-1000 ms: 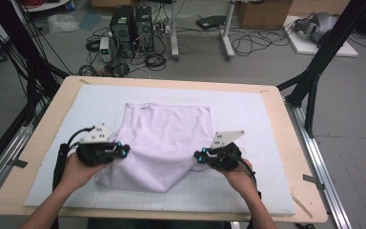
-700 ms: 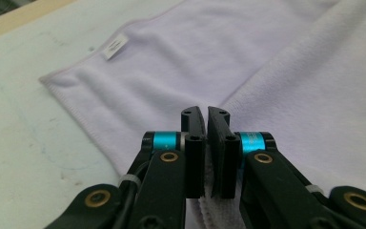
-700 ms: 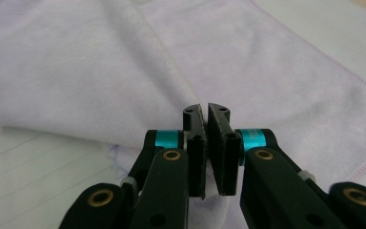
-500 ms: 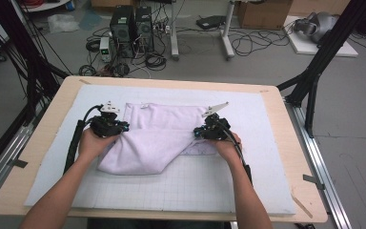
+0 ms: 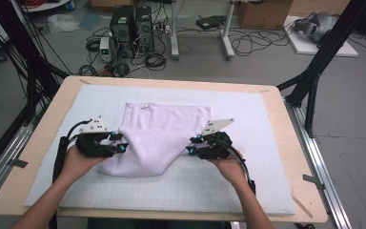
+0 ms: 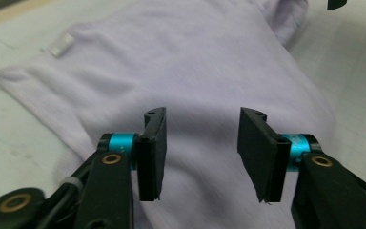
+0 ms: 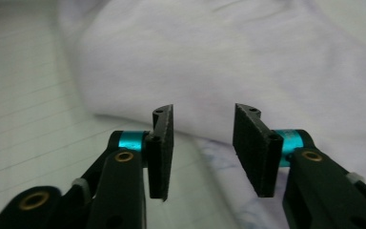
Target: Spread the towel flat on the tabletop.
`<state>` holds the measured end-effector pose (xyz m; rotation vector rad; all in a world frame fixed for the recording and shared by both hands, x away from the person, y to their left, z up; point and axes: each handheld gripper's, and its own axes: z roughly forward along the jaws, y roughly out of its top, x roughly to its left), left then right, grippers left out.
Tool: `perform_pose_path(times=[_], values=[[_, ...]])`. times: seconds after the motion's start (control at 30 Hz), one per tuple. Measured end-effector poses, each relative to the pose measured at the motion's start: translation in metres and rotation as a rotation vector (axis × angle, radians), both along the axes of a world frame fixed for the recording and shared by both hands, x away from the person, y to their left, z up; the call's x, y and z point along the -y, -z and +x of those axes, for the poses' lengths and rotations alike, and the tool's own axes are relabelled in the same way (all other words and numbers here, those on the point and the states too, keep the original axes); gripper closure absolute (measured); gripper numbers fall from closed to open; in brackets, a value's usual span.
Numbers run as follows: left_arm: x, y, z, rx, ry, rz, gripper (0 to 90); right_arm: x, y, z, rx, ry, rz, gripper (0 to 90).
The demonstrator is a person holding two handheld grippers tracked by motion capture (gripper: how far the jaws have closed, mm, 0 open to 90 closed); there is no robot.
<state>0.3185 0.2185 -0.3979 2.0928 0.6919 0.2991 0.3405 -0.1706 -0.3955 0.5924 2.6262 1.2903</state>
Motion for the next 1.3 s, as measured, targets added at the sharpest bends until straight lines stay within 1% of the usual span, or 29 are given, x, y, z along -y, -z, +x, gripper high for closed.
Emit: perform_pose_path(times=[0.07, 0.13, 0.17, 0.23, 0.3, 0.33, 0.37, 0.4, 0.43, 0.47, 0.5, 0.53, 0.6, 0.67, 0.7, 0.77, 0.83, 0.9, 0.93, 1.0, 1.07, 1.13, 1.17, 1.2, 1.23, 1.3], values=[[-0.002, 0.01, -0.009, -0.013, 0.014, 0.012, 50.0, -0.008, 0.005, -0.01, 0.042, -0.026, 0.012, 57.4], [-0.003, 0.018, -0.016, -0.024, 0.018, 0.03, 48.7, -0.017, 0.012, -0.013, 0.013, -0.046, 0.013, 55.5], [-0.004, 0.02, -0.02, -0.027, 0.026, 0.039, 47.6, -0.021, 0.016, -0.014, 0.009, -0.055, 0.004, 55.0], [-0.005, 0.025, -0.027, -0.023, 0.044, 0.072, 47.7, -0.03, 0.024, -0.015, 0.002, -0.065, -0.009, 52.8], [-0.005, 0.031, -0.033, -0.032, 0.06, 0.102, 48.0, -0.039, 0.031, -0.015, -0.008, -0.088, -0.024, 52.4], [-0.005, 0.034, -0.035, -0.034, 0.066, 0.122, 48.8, -0.043, 0.034, -0.015, -0.003, -0.096, -0.044, 52.3], [-0.005, 0.036, -0.037, -0.038, 0.08, 0.138, 51.1, -0.048, 0.036, -0.015, 0.004, -0.101, -0.061, 52.3], [-0.005, 0.039, -0.038, -0.044, 0.087, 0.141, 54.3, -0.052, 0.038, -0.015, 0.003, -0.113, -0.073, 52.4], [-0.005, 0.041, -0.038, -0.04, 0.09, 0.142, 57.0, -0.056, 0.039, -0.014, 0.004, -0.112, -0.08, 52.7], [-0.005, 0.041, -0.038, -0.036, 0.09, 0.134, 58.2, -0.059, 0.041, -0.014, 0.005, -0.112, -0.084, 53.4], [-0.004, 0.041, -0.037, -0.039, 0.089, 0.131, 62.4, -0.062, 0.042, -0.012, 0.009, -0.109, -0.086, 54.7], [-0.002, 0.041, -0.036, -0.043, 0.09, 0.133, 66.5, -0.065, 0.044, -0.011, 0.003, -0.107, -0.09, 56.8], [0.002, 0.04, -0.033, -0.041, 0.097, 0.139, 76.5, -0.071, 0.048, -0.009, 0.01, -0.105, -0.107, 63.9], [0.007, 0.038, -0.031, -0.034, 0.101, 0.148, 84.1, -0.074, 0.048, -0.006, 0.026, -0.107, -0.097, 75.3], [0.009, 0.037, -0.03, -0.031, 0.105, 0.152, 85.3, -0.074, 0.048, -0.005, 0.019, -0.11, -0.09, 81.6], [0.012, 0.034, -0.03, -0.027, 0.106, 0.142, 86.1, -0.073, 0.048, -0.005, 0.011, -0.12, -0.086, 85.5], [0.013, 0.029, -0.032, -0.019, 0.106, 0.12, 86.3, -0.07, 0.046, -0.005, -0.007, -0.126, -0.067, 86.3], [0.013, 0.021, -0.034, -0.003, 0.109, 0.105, 86.5, -0.065, 0.041, -0.006, 0.0, -0.129, -0.044, 86.5], [0.012, 0.017, -0.036, 0.006, 0.11, 0.102, 86.5, -0.062, 0.037, -0.008, 0.01, -0.125, -0.03, 86.5], [0.011, 0.007, -0.04, 0.019, 0.108, 0.073, 86.6, -0.055, 0.029, -0.013, 0.024, -0.125, -0.01, 86.5], [0.01, -0.003, -0.045, 0.034, 0.112, 0.061, 86.7, -0.047, 0.021, -0.019, 0.044, -0.124, 0.005, 86.6], [0.012, -0.012, -0.05, 0.045, 0.123, 0.049, 86.7, -0.039, 0.012, -0.027, 0.06, -0.121, 0.019, 86.6], [0.013, -0.016, -0.052, 0.053, 0.128, 0.051, 86.7, -0.035, 0.008, -0.031, 0.066, -0.123, 0.026, 86.6], [0.014, -0.02, -0.055, 0.057, 0.132, 0.039, 86.8, -0.031, 0.004, -0.035, 0.078, -0.124, 0.032, 86.6], [0.015, -0.024, -0.057, 0.063, 0.142, 0.037, 86.8, -0.027, -0.001, -0.039, 0.086, -0.124, 0.041, 86.6], [0.017, -0.031, -0.062, 0.076, 0.151, 0.03, 86.9, -0.02, -0.009, -0.047, 0.092, -0.127, 0.054, 86.7]])
